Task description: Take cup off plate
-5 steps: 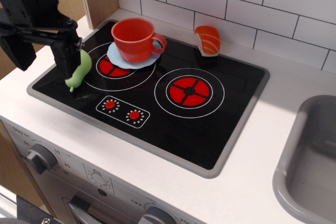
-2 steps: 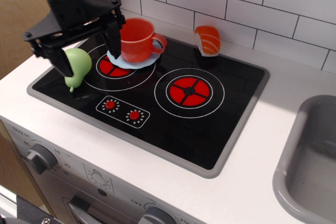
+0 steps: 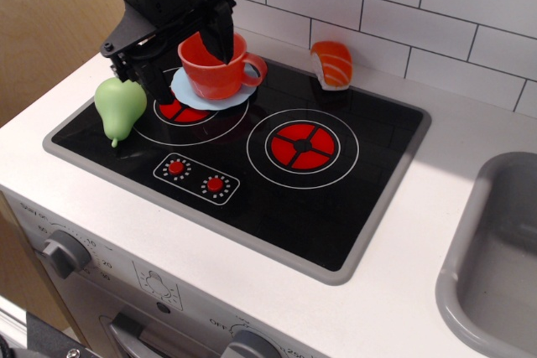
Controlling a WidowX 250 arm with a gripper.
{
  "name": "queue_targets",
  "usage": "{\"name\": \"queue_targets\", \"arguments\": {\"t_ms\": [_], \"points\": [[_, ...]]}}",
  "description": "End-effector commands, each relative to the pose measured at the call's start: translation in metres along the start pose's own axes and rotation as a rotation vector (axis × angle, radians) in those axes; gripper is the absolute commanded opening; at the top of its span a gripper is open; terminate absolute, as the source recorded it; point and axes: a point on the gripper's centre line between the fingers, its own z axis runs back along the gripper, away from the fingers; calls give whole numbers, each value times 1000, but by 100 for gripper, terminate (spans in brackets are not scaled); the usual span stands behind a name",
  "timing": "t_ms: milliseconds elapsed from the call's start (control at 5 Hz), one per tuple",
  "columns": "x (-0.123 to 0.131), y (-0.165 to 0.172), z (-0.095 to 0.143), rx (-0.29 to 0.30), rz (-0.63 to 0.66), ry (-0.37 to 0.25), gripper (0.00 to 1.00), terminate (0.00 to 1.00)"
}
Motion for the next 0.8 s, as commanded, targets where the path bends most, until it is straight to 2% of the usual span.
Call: {"name": "queue_targets", "arguments": {"t_ms": [0,400,600], "points": [[15,-36,2,-40,185,16,100,0],[17,-65,-2,-21,345,76,100,0],[19,-66,-14,39,400,92,100,0]]}}
